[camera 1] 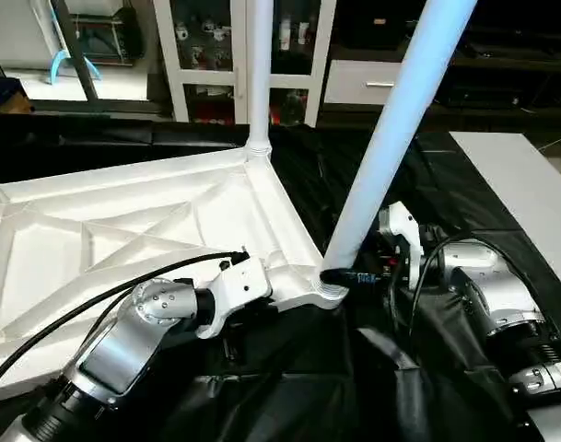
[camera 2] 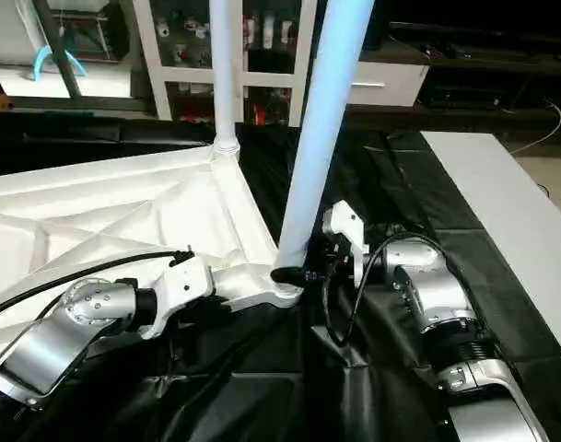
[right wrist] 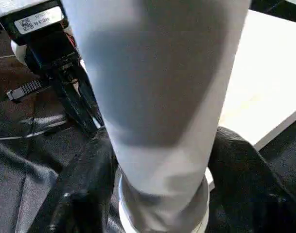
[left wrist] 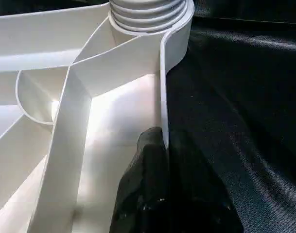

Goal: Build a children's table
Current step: Rotate leg to tighten

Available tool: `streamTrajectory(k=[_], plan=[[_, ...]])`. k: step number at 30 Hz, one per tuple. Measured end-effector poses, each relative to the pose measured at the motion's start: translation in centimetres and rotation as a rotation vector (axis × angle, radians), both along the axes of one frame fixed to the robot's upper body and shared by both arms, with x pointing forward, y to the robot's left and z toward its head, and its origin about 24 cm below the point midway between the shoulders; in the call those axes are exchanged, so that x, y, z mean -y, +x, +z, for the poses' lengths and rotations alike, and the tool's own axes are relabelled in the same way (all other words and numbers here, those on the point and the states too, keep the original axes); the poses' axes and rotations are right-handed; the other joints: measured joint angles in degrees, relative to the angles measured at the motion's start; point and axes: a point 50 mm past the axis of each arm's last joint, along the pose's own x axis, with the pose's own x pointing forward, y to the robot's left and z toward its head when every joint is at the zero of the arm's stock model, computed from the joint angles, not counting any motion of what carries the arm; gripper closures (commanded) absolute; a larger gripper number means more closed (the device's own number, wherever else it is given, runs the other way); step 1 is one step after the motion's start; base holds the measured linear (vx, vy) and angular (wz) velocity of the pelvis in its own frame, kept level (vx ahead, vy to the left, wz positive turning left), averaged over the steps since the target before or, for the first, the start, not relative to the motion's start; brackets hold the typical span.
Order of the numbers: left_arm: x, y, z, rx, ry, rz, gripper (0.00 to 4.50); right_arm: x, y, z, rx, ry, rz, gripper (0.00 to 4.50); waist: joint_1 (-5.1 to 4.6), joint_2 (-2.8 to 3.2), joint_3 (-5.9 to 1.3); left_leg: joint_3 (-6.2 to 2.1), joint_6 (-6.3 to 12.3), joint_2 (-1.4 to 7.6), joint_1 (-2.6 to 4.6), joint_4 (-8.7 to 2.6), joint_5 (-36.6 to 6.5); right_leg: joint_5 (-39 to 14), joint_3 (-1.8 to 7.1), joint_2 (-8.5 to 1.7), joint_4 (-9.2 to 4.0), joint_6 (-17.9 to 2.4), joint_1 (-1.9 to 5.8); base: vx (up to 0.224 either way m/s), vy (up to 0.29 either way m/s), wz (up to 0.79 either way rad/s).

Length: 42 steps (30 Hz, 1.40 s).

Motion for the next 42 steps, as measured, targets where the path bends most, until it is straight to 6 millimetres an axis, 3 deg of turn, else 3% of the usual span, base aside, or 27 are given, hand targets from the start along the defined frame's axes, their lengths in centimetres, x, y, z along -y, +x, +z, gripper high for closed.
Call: streamTrajectory(k=[6,11,14,19,23,25,29,30,32,36,42], plan=[[0.0,-0.1,-0.1,-0.003,-0.001,0.002,4.5,0.0,0.0,0.0,0.0,0.002,-0.002,2.37,-0.01,0.02,-0.01,0.0,0.0,0.0,0.0,0.0,0.0,0.0,0.01,0.0,0.0,0.0,0.0,0.0,0.0,0.0],[0.3,0.1,0.0,-0.007,-0.021,0.038,4.5,-0.2,0.0,-0.6,0.003,0.018,-0.053,2.53,-0.1,0.19,-0.22,0.06,0.0,-0.01,0.04,0.0,0.0,0.0,0.04,0.0,0.02,0.0,0.01,0.0,0.0,0.0],[0.9,0.9,-0.4,-0.019,-0.05,0.156,4.5,-0.8,0.6,-1.3,0.009,0.044,-0.207,2.56,-0.38,0.39,-0.53,0.09,-0.1,0.0,0.17,0.03,0.1,0.0,0.15,0.0,0.11,0.1,0.03,0.0,0.0,0.0],[3.4,2.6,-0.7,-0.038,-0.117,0.387,4.5,-2.8,2.4,-2.3,0.01,0.081,-0.571,2.57,-1.73,0.58,-0.75,0.18,-0.26,-0.09,0.62,-0.12,0.1,0.1,0.69,-0.03,0.12,0.2,0.11,0.0,0.0,0.0],[5.5,4.4,-0.7,-0.025,-0.173,0.573,4.5,-6.9,4.4,-2.3,0.018,0.118,-0.937,2.58,-2.51,0.56,-0.72,0.2,-0.45,-0.19,0.73,-0.24,0.1,0.2,0.96,0.02,0.07,0.2,0.02,0.0,0.0,0.0],[5.6,4.5,-0.7,-0.012,-0.176,0.584,4.5,-7.6,4.6,-2.2,0.029,0.124,-0.974,2.58,-2.48,0.42,-0.69,0.2,-0.41,-0.19,0.69,-0.37,0.1,0.2,0.94,0.04,-0.03,0.3,-0.01,0.0,0.0,0.0],[4.2,4.5,-0.4,0.025,-0.153,0.54,4.5,-7.6,4.4,-1.9,0.048,0.166,-0.896,2.58,-2.2,0.23,-0.61,0.15,-0.16,-0.19,0.43,-0.48,0.2,0.4,0.88,0.12,-0.07,0.6,-0.24,0.0,0.0,0.0],[3.6,4.2,-0.4,0.049,-0.139,0.494,4.5,-7.0,4.1,-1.9,0.069,0.161,-0.846,2.02,-2.0,0.19,-0.59,0.08,-0.15,-0.18,0.3,-0.48,0.2,0.4,0.83,0.16,-0.12,0.6,-0.29,0.0,0.0,0.0],[2.1,3.4,-0.3,0.083,-0.117,0.406,4.5,-5.6,3.2,-1.9,0.118,0.127,-0.725,1.89,-1.55,0.21,-0.57,0.03,-0.11,-0.14,0.16,-0.49,0.1,0.4,0.71,0.21,-0.18,0.7,-0.34,0.0,0.0,0.0],[0.5,2.6,-0.3,0.106,-0.097,0.275,4.5,-4.9,2.4,-1.6,0.152,0.094,-0.591,1.46,-1.18,0.14,-0.4,0.06,-0.15,-0.08,0.07,-0.49,0.2,0.4,0.69,0.19,-0.15,0.7,-0.42,0.0,0.0,0.0],[-0.3,-0.3,-0.2,0.032,-0.127,0.084,4.5,-1.7,-0.4,-1.2,0.019,0.088,-0.273,1.38,0.53,0.16,-0.29,0.08,0.08,-0.16,-0.15,-0.46,0.0,0.5,0.8,0.13,-0.61,0.8,-0.33,0.0,0.0,0.0]])
